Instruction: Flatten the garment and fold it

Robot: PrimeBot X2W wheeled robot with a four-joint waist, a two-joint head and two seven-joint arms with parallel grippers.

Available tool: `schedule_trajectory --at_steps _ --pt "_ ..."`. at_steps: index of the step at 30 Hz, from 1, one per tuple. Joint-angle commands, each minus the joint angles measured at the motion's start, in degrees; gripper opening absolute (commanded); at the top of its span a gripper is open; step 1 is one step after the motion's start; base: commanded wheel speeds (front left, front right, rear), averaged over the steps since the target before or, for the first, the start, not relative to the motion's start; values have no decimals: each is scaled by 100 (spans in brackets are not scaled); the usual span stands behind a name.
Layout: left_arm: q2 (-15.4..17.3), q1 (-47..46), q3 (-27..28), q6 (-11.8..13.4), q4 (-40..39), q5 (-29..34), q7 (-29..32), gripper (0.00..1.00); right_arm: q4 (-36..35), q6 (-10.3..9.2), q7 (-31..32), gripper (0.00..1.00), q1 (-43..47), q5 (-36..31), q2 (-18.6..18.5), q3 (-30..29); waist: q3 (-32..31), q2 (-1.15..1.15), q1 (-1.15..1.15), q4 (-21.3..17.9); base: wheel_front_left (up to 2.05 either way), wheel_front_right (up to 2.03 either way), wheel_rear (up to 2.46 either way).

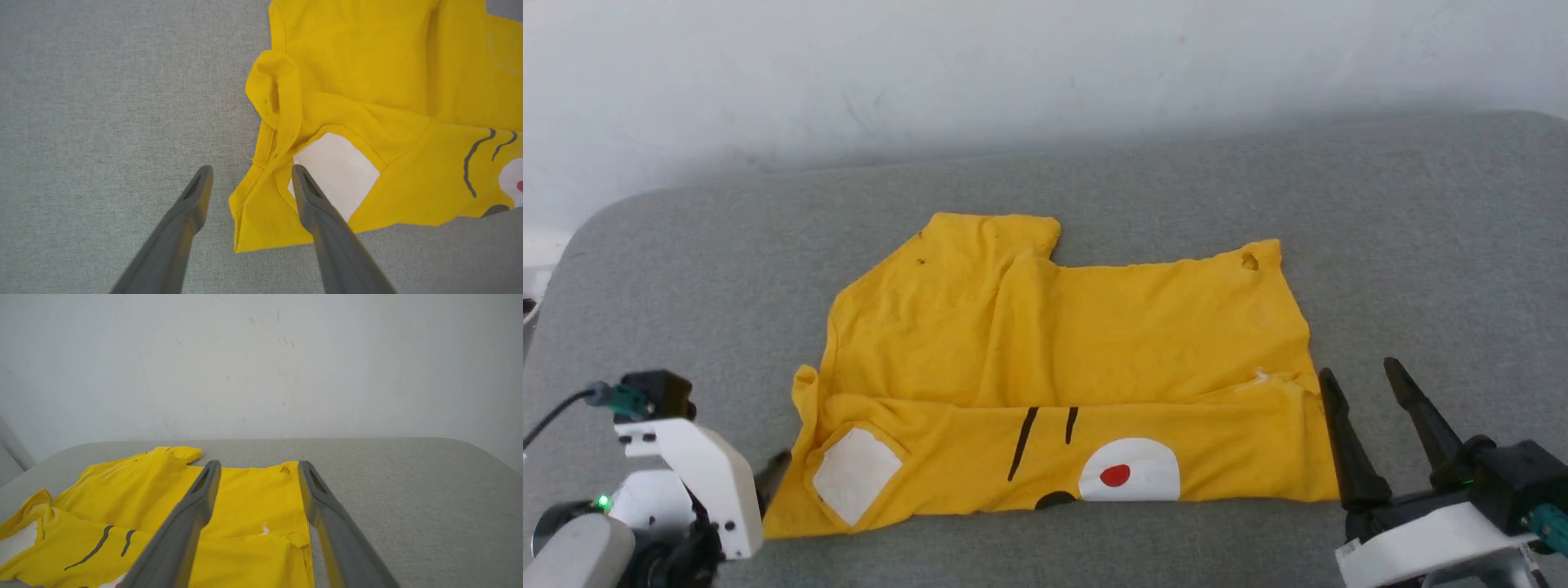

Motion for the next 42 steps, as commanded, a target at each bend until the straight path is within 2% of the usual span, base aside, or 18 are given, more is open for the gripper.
schedule_trajectory --at_steps 1,6,12,13,14,15,16,20,24,30,33,35,36,42 --pt "66 120 -57 76 -42 -24 166 100 -162 -12 53 100 97 -41 68 32 39 0 1 -90 0 0 0" --pt "9 225 -294 141 138 -84 558 100 -376 -12 174 100 137 -43 165 193 121 0 1 -261 0 0 0" --pt "-197 174 -705 30 712 -35 897 100 -462 -12 269 100 101 -26 204 257 202 0 1 -406 0 0 0" --pt "-268 155 -755 -11 793 -70 945 87 -474 -12 279 100 100 -22 207 250 212 0 1 -417 0 0 0" --pt "-334 131 -790 -43 866 -90 957 45 -485 -12 291 100 100 -23 209 237 219 0 1 -427 0 0 0" --pt "-394 106 -814 -77 939 -105 947 8 -495 -12 312 100 103 -23 211 224 226 0 1 -435 0 0 0" --pt "-459 96 -836 -112 1013 -145 960 0 -508 -12 333 100 103 -18 212 211 230 0 1 -439 0 0 0" --pt "-621 54 -828 -181 1209 -186 788 0 -548 -12 536 100 102 -33 172 114 213 0 1 -425 0 0 0" --pt "-594 82 -656 -221 1245 -199 427 0 -582 -12 1034 100 52 54 39 -1 184 0 1 -364 0 0 0" --pt "-392 168 -376 -166 814 -172 16 0 -154 -12 2878 100 -87 520 -395 -228 188 0 1 -191 0 0 0" --pt "-312 176 -328 -108 438 -107 -67 0 184 -12 3716 100 -243 788 -558 -287 225 0 1 -67 0 0 0" --pt "-285 189 -330 -57 180 -52 -97 0 442 -12 4056 100 -425 938 -610 -297 263 0 1 -3 0 0 0" --pt "-259 208 -346 -6 -41 11 -117 0 762 -12 4266 100 -671 1049 -652 -256 296 0 1 39 0 0 0" --pt "-250 186 -413 112 -475 129 -96 0 1967 -12 4516 100 -1429 1296 -656 -64 413 0 1 162 0 0 0"
